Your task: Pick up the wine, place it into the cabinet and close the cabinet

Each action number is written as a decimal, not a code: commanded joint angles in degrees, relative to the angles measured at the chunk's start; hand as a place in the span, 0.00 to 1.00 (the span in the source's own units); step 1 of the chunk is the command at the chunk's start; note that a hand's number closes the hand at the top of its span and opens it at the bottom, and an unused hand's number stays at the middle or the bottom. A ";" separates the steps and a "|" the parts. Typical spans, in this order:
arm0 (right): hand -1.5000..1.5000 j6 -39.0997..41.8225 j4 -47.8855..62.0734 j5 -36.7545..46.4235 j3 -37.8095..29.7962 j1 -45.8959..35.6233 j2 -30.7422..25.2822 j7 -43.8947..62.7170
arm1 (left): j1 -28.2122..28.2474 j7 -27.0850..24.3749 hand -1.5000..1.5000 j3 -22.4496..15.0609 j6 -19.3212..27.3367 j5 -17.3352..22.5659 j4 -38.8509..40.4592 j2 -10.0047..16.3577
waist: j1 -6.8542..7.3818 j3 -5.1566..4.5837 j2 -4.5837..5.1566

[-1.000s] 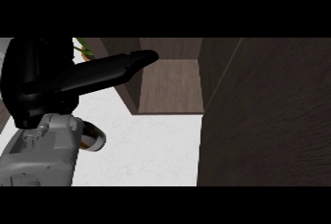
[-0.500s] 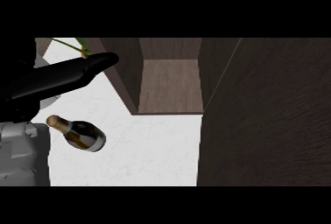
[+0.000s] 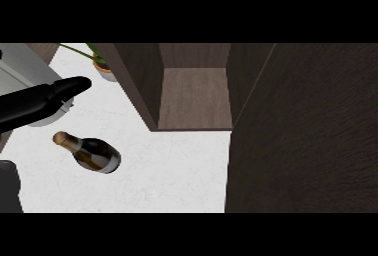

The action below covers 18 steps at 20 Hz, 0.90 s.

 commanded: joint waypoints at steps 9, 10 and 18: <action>0.00 -2.06 -14.56 -3.10 -0.75 -0.31 -1.60 7.81 | 10.18 -7.10 0.00 5.06 -1.76 7.98 1.70 0.29 | -0.25 -0.05 0.24; 0.00 -0.50 -13.52 -4.67 -1.96 2.28 -2.20 4.66 | 13.13 -8.59 0.00 6.16 -2.67 10.51 1.02 0.15 | -0.23 -0.01 0.19; 0.00 -3.86 -12.96 0.38 1.84 -2.54 -0.28 8.89 | 21.07 -17.31 0.00 4.04 -2.98 12.05 4.48 -4.30 | -0.18 -0.08 0.20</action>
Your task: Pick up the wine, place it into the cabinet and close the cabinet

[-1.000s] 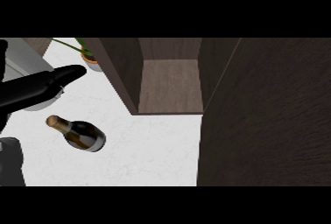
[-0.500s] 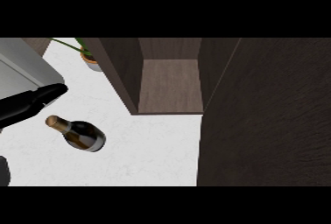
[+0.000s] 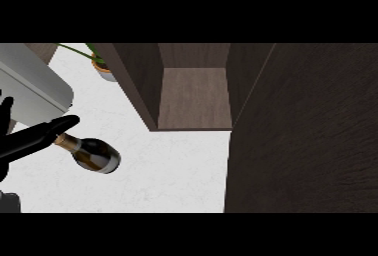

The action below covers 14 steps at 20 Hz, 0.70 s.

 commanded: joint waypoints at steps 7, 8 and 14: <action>0.00 -1.62 -13.28 -4.14 -2.29 -0.66 -1.44 7.84 | 6.28 -12.80 0.00 -0.03 -2.72 5.49 7.35 -3.55 | 0.00 0.03 0.11; 0.00 -1.52 -14.98 -3.03 0.06 2.38 -1.54 7.39 | 9.22 -17.20 0.00 1.91 -4.56 8.01 10.18 -3.27 | -0.37 -0.02 0.01; 0.00 -2.43 -13.42 -1.30 1.19 0.95 -0.41 6.81 | 8.99 -18.51 0.00 0.84 -3.58 6.43 12.24 -4.62 | 0.04 0.03 0.03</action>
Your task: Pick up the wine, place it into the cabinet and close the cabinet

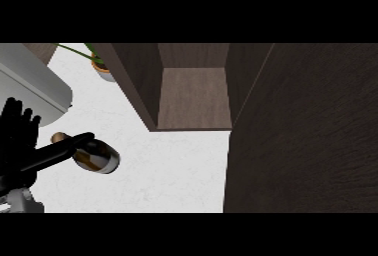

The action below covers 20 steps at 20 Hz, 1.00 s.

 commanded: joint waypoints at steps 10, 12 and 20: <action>0.00 -1.50 -14.02 -0.39 2.78 2.67 -0.74 5.62 | 0.83 -16.48 0.00 6.01 -4.05 5.88 18.84 -0.15 | -0.28 -0.03 0.01; 0.00 -1.01 -16.71 -3.46 -1.42 1.72 -3.16 8.93 | 3.26 -16.53 0.00 4.87 -4.90 5.69 16.62 -0.69 | -0.08 0.01 -0.07; 0.00 -3.32 -14.76 0.60 2.06 0.28 -1.35 9.11 | 0.43 -24.58 0.00 5.86 -6.72 7.34 28.10 -1.87 | -0.09 -0.02 -0.01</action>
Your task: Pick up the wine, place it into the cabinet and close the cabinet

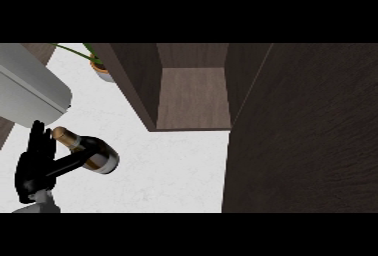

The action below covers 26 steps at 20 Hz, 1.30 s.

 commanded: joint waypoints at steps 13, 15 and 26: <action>0.00 -0.05 -14.87 -4.28 -1.99 3.71 -1.81 5.55 | -1.37 -12.67 0.00 0.44 -4.12 2.19 14.67 -1.78 | 0.25 0.01 0.04; 0.00 -0.04 -13.10 -4.65 -2.44 3.05 -1.18 3.67 | -0.79 -17.22 0.00 1.76 -5.23 4.05 17.89 -3.16 | 0.32 0.00 0.08; 0.00 0.30 -13.65 -4.98 -2.71 4.02 -1.70 3.92 | -4.51 -24.81 0.00 5.99 -5.76 14.42 25.60 -4.16 | -0.13 0.00 0.06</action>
